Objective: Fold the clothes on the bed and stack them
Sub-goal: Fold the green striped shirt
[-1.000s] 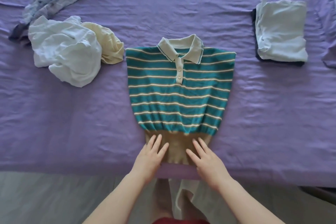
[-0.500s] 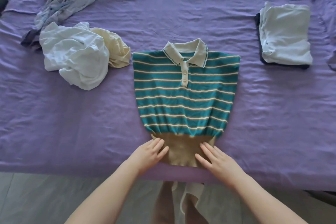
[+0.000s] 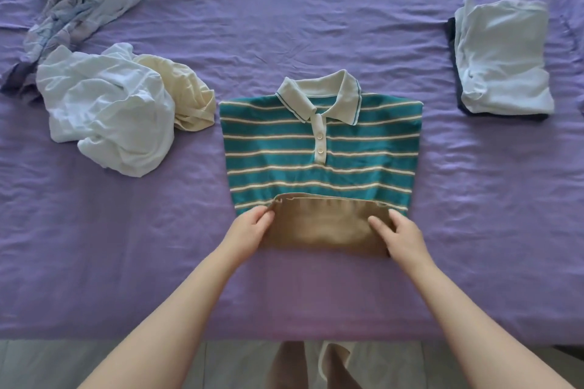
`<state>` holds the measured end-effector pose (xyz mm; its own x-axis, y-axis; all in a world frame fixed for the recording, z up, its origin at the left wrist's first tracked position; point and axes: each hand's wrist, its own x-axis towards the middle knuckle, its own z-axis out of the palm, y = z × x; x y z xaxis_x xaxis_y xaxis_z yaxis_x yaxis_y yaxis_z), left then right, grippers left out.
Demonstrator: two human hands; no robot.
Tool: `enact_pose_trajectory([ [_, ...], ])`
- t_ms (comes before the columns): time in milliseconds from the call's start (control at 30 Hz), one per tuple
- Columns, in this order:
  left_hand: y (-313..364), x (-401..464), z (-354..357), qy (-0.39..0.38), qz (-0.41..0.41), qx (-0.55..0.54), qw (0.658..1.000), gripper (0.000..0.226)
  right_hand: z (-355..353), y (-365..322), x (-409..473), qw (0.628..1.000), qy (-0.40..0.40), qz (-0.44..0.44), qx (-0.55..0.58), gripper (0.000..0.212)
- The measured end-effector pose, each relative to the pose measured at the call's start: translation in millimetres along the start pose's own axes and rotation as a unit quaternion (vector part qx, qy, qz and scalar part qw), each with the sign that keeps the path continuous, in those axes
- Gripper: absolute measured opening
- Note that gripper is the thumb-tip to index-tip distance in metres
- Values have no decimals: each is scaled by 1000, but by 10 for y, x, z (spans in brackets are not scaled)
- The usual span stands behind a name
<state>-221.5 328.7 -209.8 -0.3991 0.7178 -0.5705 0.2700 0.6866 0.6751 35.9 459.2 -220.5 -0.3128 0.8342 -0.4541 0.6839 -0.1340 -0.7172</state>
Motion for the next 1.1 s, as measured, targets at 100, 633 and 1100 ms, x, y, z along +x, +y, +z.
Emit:
enact_pose_trajectory([
  [100,121,221,4,-4,-72,-39,997,24,-14,-69,218,999,1,47,-23,27],
  [633,859,1100,-536,172,143,98,970,23,-272,-884,1061,990,128,-58,-3,16],
  [1100,1082,2139,-605,194,72,147,967,38,-293,-1111,2166,986,130,-45,-90,19],
])
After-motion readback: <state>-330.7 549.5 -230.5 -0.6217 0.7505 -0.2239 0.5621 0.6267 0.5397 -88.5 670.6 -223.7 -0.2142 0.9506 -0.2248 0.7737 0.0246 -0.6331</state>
